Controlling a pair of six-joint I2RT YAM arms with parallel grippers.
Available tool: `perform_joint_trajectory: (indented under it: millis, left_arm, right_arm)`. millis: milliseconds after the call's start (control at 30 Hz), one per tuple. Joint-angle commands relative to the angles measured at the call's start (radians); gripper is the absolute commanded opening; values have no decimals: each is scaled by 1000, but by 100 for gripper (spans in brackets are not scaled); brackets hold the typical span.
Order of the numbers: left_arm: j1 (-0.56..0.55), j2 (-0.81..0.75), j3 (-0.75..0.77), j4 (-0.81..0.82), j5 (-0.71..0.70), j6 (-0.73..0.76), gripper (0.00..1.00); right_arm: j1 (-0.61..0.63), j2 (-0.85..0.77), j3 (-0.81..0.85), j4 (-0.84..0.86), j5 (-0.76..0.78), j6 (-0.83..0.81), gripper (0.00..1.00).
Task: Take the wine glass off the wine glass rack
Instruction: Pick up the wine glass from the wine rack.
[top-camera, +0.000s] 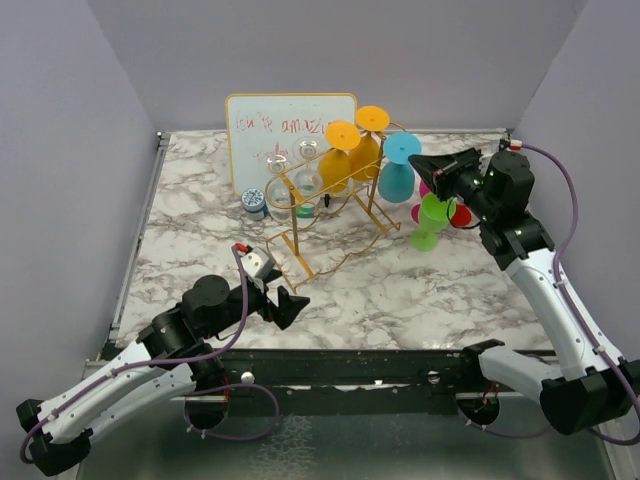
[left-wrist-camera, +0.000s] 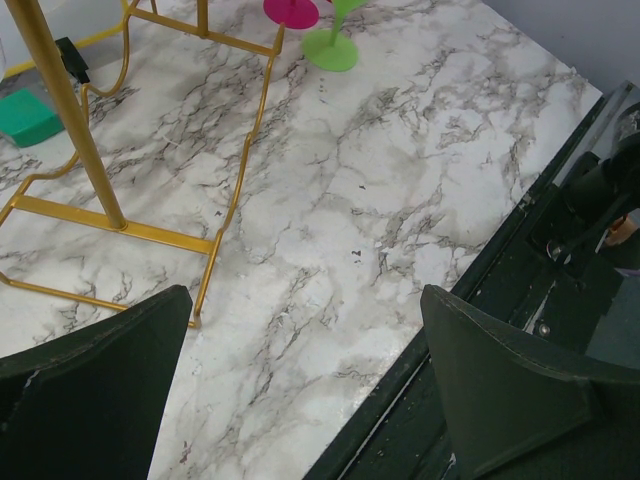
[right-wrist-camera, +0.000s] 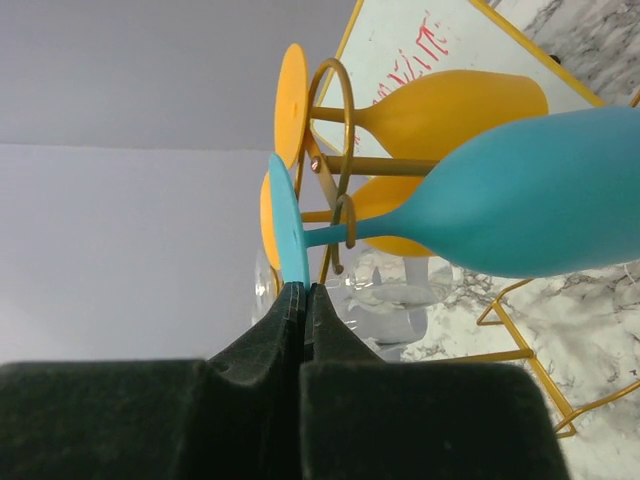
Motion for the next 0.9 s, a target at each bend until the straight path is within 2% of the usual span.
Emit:
perform_joint_trajectory:
  millis: [0, 500, 633, 867]
  left_arm:
    - [3, 1, -16, 18, 4, -5, 99]
    - [3, 2, -12, 17, 7, -6, 99]
    - [3, -3, -8, 14, 1, -5, 99]
    - [3, -68, 0, 12, -18, -2, 99]
  right_arm:
    - [-4, -38, 7, -27, 30, 3, 1]
    - [-3, -121, 6, -135, 94, -34, 1]
    - [-4, -123, 18, -144, 68, -61, 1]
    - [-3, -183, 17, -204, -2, -223, 1]
